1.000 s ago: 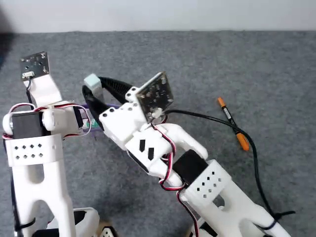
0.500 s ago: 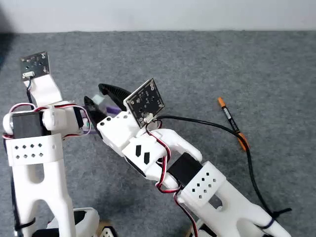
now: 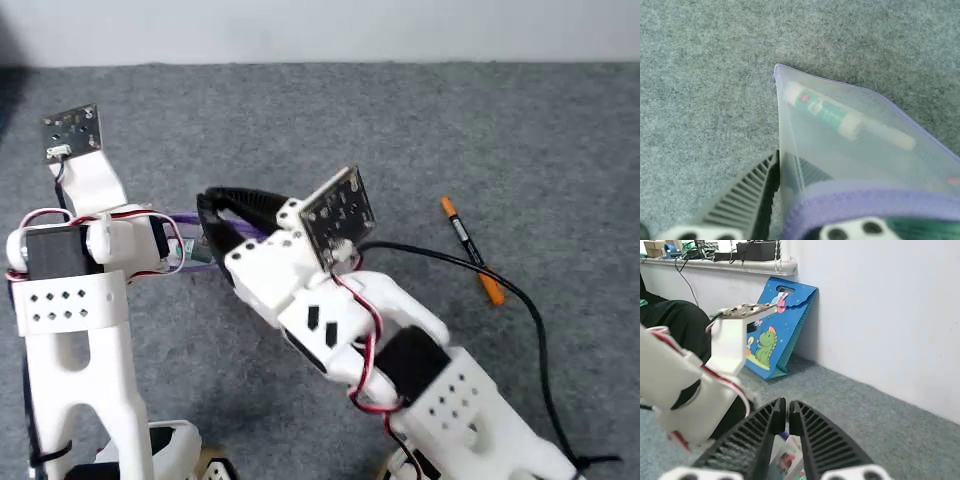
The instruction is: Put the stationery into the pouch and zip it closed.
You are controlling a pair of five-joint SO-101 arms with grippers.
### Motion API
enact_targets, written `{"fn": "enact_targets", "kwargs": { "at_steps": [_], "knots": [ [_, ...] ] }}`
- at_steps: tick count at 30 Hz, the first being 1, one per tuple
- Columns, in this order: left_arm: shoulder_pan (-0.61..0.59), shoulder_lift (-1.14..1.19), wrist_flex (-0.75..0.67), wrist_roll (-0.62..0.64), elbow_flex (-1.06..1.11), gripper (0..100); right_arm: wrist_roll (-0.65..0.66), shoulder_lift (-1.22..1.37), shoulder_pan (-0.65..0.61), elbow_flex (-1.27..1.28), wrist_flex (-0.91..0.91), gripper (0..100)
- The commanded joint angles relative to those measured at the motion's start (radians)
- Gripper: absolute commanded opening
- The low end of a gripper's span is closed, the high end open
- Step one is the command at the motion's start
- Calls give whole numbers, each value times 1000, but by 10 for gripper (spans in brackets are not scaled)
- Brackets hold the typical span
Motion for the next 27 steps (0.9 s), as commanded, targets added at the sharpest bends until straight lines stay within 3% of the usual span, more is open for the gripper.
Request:
{"fn": "enact_targets", "kwargs": {
  "at_steps": [1, 12, 18, 23, 27],
  "knots": [
    [3, 3, -6, 6, -35, 12, 5, -41, -27, -23, 73, 8],
    [3, 3, -3, 6, -35, 12, 9, -24, -67, 215, -8, 8],
    [3, 3, 0, 6, -35, 12, 6, -24, -59, 158, -2, 8],
    [3, 3, 0, 6, -35, 12, 8, -96, -54, 61, 176, 8],
    [3, 3, 0, 6, -35, 12, 5, -170, 54, 20, 271, 8]
  ]
}}
